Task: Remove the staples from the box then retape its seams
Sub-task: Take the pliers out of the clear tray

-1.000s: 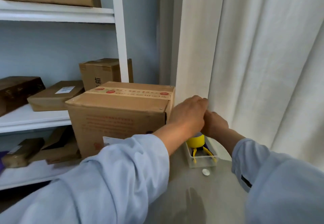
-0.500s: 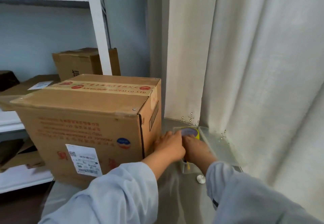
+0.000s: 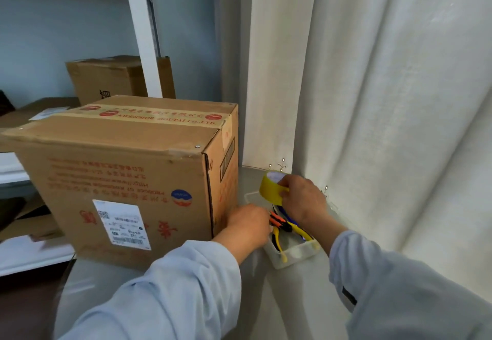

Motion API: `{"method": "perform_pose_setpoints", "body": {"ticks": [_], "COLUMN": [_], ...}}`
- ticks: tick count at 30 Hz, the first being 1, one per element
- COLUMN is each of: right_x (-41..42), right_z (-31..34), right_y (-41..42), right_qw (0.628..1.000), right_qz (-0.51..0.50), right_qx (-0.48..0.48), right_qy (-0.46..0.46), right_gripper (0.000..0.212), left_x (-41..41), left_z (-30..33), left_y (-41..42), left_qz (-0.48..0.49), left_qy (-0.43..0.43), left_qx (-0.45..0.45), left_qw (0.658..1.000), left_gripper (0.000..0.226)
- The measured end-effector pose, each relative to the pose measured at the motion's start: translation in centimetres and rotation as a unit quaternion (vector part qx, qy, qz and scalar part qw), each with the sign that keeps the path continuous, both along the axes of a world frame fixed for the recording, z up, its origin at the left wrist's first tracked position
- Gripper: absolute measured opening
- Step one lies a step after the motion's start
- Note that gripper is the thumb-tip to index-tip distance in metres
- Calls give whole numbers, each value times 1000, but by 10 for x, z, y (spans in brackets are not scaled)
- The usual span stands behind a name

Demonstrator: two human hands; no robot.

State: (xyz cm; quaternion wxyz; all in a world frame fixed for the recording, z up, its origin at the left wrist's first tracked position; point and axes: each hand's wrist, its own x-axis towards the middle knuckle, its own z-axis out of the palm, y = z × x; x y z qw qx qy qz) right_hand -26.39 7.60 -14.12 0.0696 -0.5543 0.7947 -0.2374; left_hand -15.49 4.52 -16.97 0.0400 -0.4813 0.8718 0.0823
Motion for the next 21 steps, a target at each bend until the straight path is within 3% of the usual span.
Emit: {"method": "perform_pose_setpoints", "body": {"ticks": [5, 7, 10, 17, 21], "right_x": [4, 2, 0, -5, -9], "right_z": [17, 19, 9, -2, -9], "right_y": [15, 22, 34, 38, 33], "right_qw": [999, 1000, 997, 995, 993], "right_qz": [-9, -11, -23, -14, -11], "right_qx": [-35, -3, 70, 97, 104], "right_qy": [7, 10, 37, 28, 59], "right_gripper": [36, 30, 28, 36, 36], "left_x": [12, 16, 18, 11, 5], "left_z": [2, 2, -1, -23, -33], "left_y": [15, 19, 24, 21, 21], "left_qz": [-2, -13, -35, -28, -29], "left_qy": [-78, -102, -67, -12, -62], "left_qx": [-39, -78, -110, -5, -20], "left_qw": [996, 992, 991, 1000, 997], "left_gripper": [41, 42, 33, 38, 57]}}
